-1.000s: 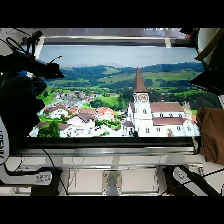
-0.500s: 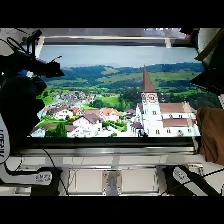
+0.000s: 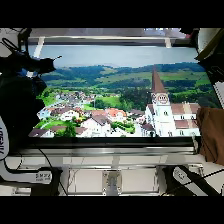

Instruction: Fold the clothes and pants, and hang the long-sleeved shirts on hangers.

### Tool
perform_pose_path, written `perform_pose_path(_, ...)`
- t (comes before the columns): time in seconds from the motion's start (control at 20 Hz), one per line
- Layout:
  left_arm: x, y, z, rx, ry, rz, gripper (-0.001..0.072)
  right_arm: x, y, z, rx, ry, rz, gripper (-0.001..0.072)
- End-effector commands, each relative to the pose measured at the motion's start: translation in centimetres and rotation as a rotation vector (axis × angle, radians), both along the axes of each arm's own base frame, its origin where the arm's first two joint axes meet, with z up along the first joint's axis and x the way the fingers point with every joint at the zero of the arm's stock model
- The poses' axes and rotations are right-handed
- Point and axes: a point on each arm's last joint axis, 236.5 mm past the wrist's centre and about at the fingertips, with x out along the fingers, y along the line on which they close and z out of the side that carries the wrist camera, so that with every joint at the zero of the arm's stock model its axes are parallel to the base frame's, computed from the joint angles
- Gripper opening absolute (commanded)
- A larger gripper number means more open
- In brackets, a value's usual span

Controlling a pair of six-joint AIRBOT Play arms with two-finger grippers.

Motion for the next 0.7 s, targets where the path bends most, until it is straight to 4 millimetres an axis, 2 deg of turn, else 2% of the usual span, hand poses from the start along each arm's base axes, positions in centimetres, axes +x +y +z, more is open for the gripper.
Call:
perform_pose_path(0.0,-1.0,9.5,-0.6,0.111,0.047,0.268,0.0272,0.9,-0.7,1.0,-0.010,-0.055,-0.030,0.0527)
perform_pose_path(0.05,-2.2,12.6,-0.7,0.140,0.077,0.346,0.0392,0.9,-0.7,1.0,-0.015,-0.056,-0.027,0.0526)
perform_pose_path(0.2,-8.4,22.9,-1.6,0.246,0.214,0.589,0.0389,0.9,-0.7,1.0,-0.017,-0.057,-0.025,0.0526)
perform_pose_path(0.3,-12.9,27.8,-2.5,0.218,0.308,0.772,0.0392,0.8,-0.6,0.9,-0.016,-0.051,-0.021,0.0526)
perform_pose_path(0.35,-14.6,29.8,-2.9,0.184,0.332,0.862,0.0394,0.7,-0.5,0.8,-0.015,-0.044,-0.018,0.0526)
perform_pose_path(0.4,-15.8,31.3,-3.2,0.151,0.342,0.939,0.0446,0.6,-0.4,0.6,-0.012,-0.037,-0.013,0.0526)
perform_pose_path(0.45,-16.4,32.5,-3.5,0.112,0.335,0.998,0.0539,0.5,-0.2,0.5,-0.008,-0.030,-0.006,0.0526)
perform_pose_path(0.65,-16.6,36.1,-4.7,0.075,0.281,1.072,0.0553,0.3,1.6,1.2,0.060,-0.042,0.041,0.0526)
